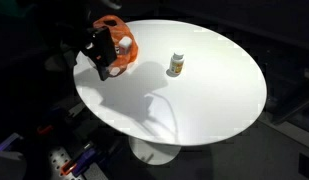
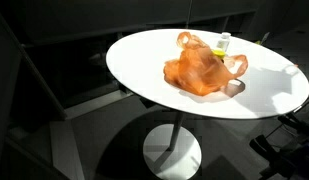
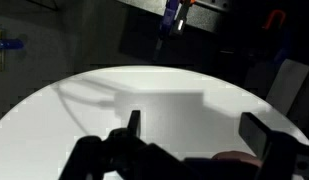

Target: Place the white and orange bottle in the plastic bag

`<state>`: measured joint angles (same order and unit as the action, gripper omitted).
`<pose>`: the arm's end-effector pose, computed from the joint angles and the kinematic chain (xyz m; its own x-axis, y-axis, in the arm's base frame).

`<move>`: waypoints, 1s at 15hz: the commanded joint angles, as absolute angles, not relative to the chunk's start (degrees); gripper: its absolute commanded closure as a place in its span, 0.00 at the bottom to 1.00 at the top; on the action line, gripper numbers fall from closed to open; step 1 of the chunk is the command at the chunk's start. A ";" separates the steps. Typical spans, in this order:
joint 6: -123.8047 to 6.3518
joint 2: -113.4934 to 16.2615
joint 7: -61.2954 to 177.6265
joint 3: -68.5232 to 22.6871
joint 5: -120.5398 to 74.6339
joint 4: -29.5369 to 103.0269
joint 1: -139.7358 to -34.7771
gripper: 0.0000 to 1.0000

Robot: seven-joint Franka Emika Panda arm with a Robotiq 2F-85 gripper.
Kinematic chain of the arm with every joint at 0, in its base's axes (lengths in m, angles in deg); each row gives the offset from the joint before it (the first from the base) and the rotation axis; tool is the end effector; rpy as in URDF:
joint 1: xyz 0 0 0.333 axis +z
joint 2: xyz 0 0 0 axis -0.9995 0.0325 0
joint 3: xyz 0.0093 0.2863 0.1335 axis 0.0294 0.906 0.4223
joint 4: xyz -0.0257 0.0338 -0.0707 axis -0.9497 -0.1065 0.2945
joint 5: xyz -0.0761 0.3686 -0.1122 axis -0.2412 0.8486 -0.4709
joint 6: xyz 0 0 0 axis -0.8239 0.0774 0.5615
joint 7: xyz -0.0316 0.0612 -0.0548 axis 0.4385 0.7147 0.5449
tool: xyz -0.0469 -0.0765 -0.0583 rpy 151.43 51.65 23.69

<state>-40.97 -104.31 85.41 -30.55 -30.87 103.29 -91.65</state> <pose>0.3099 -0.0880 0.3954 0.9616 0.2664 -0.0660 0.2677 -0.9634 0.0116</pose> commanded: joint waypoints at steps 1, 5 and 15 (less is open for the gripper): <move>-40.87 -104.31 85.49 -30.37 -30.73 103.22 -91.79 0.00; -41.44 -103.34 84.91 -30.09 -30.67 102.58 -91.66 0.00; -49.86 -92.73 80.96 -26.31 -30.60 95.62 -90.16 0.00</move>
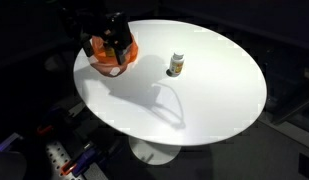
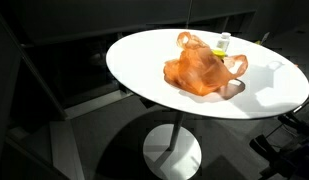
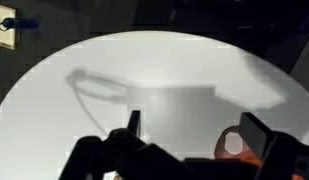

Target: Place the white and orange bottle in the plastic bag

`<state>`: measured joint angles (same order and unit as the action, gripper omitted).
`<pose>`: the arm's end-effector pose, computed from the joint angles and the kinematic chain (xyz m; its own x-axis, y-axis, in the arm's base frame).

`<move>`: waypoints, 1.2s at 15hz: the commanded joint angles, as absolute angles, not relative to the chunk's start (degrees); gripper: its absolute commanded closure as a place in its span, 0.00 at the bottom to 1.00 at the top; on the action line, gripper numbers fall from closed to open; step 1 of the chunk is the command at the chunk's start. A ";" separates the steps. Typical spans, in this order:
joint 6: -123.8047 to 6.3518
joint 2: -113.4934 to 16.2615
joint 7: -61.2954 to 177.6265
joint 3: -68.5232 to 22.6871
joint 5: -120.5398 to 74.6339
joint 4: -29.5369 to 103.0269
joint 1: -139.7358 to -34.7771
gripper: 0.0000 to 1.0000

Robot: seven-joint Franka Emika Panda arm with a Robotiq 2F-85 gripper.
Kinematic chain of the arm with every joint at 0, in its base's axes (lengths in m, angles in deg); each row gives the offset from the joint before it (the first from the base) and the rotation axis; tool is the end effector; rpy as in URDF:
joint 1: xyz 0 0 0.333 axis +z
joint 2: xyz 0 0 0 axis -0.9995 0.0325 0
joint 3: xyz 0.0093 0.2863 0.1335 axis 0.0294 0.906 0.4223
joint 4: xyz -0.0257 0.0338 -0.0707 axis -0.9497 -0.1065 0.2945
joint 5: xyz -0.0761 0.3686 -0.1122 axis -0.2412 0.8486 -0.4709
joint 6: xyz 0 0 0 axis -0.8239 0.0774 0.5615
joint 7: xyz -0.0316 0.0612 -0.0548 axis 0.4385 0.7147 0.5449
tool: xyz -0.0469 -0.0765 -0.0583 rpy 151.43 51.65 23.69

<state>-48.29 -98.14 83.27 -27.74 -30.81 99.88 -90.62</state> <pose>0.3489 -0.0738 0.3994 0.9587 0.2845 -0.0039 0.2839 -0.9556 0.0784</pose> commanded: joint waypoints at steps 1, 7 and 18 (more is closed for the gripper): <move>-50.85 -90.94 80.13 -25.77 -30.85 94.46 -90.27 0.00; -57.36 -79.38 73.33 -23.46 -31.61 86.80 -91.33 0.00; -67.55 -62.62 63.01 -23.84 -28.45 76.66 -92.01 0.00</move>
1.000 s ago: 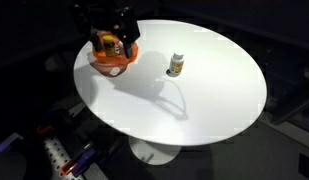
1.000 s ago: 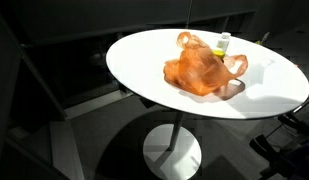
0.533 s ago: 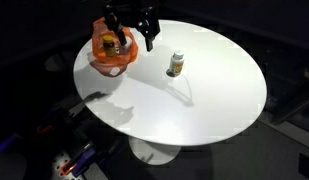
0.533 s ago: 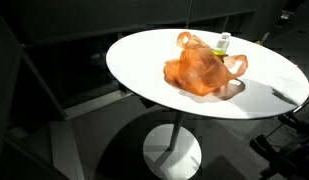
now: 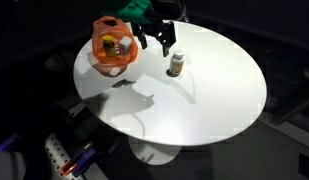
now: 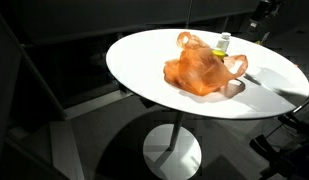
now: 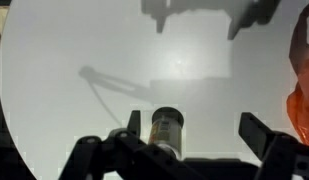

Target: Place the white and orange bottle in the plastic bag

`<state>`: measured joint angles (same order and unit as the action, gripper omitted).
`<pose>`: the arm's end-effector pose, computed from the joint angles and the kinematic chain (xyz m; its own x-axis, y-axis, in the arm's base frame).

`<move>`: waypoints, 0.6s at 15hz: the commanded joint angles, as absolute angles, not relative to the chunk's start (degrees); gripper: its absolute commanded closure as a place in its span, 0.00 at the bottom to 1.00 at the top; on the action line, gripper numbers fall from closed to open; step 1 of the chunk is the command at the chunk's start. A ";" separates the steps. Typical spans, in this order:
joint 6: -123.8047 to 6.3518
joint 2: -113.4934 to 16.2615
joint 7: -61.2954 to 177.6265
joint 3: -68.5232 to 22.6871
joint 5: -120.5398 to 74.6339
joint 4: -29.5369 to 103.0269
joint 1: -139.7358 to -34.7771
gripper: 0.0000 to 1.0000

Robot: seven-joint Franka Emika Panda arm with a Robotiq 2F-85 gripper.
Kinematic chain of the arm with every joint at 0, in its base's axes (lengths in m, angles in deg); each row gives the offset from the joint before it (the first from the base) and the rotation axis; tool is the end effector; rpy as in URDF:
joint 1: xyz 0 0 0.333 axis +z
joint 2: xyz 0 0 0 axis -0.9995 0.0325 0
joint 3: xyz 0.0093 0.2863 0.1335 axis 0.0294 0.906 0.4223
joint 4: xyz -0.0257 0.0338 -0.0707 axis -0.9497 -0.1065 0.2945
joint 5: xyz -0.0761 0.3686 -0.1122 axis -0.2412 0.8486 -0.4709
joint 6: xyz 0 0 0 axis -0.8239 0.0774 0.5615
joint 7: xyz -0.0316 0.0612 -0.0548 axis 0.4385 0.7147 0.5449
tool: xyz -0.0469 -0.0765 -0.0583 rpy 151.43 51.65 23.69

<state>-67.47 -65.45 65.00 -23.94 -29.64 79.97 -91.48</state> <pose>0.5057 -0.0729 0.3412 0.9914 0.0291 0.1275 0.0134 -0.9924 0.1219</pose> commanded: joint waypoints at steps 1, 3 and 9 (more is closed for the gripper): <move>-66.72 -63.34 62.69 -23.89 -29.48 76.87 -92.04 0.00; -67.57 -63.35 63.95 -23.75 -29.37 78.03 -91.89 0.00; -67.99 -61.44 58.69 -24.16 -33.75 75.18 -91.93 0.00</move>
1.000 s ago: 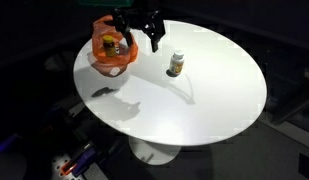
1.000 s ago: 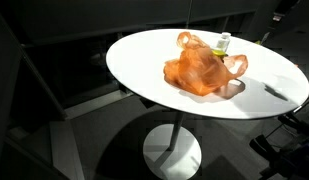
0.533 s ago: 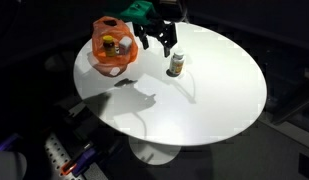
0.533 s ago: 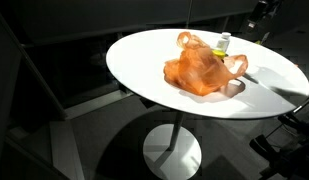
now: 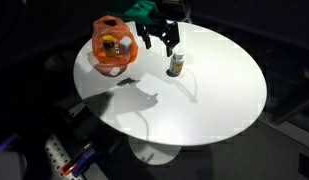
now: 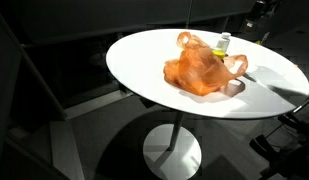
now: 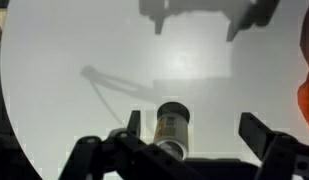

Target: Place the white and orange bottle in the plastic bag

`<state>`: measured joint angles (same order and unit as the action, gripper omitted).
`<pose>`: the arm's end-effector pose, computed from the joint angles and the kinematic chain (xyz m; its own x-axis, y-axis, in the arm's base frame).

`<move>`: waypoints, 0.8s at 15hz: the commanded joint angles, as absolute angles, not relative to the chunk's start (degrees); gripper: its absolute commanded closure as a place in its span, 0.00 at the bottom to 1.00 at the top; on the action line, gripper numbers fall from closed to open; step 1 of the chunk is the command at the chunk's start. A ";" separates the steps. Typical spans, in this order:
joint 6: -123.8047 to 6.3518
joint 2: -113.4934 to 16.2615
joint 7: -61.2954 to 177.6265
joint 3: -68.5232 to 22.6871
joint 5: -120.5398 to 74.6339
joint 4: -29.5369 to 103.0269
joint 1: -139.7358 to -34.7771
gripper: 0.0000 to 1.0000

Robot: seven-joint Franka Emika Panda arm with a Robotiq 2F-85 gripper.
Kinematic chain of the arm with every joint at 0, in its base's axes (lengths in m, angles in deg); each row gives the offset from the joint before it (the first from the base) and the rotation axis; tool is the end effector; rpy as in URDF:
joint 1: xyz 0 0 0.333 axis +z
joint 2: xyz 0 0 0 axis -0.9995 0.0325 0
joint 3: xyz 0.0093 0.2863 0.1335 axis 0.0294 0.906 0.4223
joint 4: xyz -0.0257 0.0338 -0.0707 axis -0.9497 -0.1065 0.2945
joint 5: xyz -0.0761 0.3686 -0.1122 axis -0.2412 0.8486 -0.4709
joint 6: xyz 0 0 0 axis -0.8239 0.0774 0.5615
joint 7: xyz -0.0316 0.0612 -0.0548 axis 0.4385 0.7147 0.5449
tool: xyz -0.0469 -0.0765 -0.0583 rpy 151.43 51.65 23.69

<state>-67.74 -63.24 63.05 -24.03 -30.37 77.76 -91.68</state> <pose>0.5178 -0.0771 0.3384 0.9909 0.0015 0.1346 -0.0161 -0.9914 0.1297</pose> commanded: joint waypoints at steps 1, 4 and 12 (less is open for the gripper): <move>-67.75 -60.68 57.13 -24.20 -34.47 74.19 -91.90 0.00; -67.95 -57.85 52.99 -24.42 -35.58 71.03 -91.68 0.00; -72.49 -48.92 48.67 -26.04 -33.99 64.35 -91.04 0.00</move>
<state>-71.21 -52.69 50.74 -24.81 -33.96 68.01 -91.59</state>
